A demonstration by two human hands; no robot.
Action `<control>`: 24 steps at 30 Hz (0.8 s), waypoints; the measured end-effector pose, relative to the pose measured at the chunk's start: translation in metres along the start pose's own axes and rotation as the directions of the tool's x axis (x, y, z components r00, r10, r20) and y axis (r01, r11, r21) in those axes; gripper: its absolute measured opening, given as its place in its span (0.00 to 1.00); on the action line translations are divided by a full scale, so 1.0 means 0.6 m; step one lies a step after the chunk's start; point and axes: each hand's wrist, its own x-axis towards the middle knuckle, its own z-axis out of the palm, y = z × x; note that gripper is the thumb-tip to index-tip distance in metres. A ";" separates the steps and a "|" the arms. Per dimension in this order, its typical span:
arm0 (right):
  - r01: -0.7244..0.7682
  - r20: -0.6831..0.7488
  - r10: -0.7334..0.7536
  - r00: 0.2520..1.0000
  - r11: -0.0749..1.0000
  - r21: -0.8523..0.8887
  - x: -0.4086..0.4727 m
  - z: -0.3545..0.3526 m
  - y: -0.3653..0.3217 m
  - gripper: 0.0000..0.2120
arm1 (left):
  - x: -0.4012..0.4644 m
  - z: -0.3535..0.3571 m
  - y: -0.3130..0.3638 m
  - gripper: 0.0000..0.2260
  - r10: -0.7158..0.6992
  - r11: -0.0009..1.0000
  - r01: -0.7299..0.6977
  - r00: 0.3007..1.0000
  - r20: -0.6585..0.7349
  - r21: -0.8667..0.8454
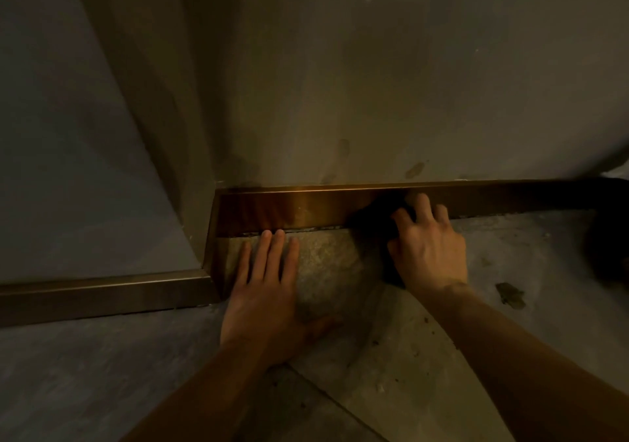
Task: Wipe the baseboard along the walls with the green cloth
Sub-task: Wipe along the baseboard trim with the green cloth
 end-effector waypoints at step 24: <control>0.072 -0.040 -0.067 0.997 0.984 0.161 -0.064 -0.047 -0.036 0.22 | 0.004 -0.006 -0.004 0.60 -0.005 1.000 0.007 0.998 0.063 -0.021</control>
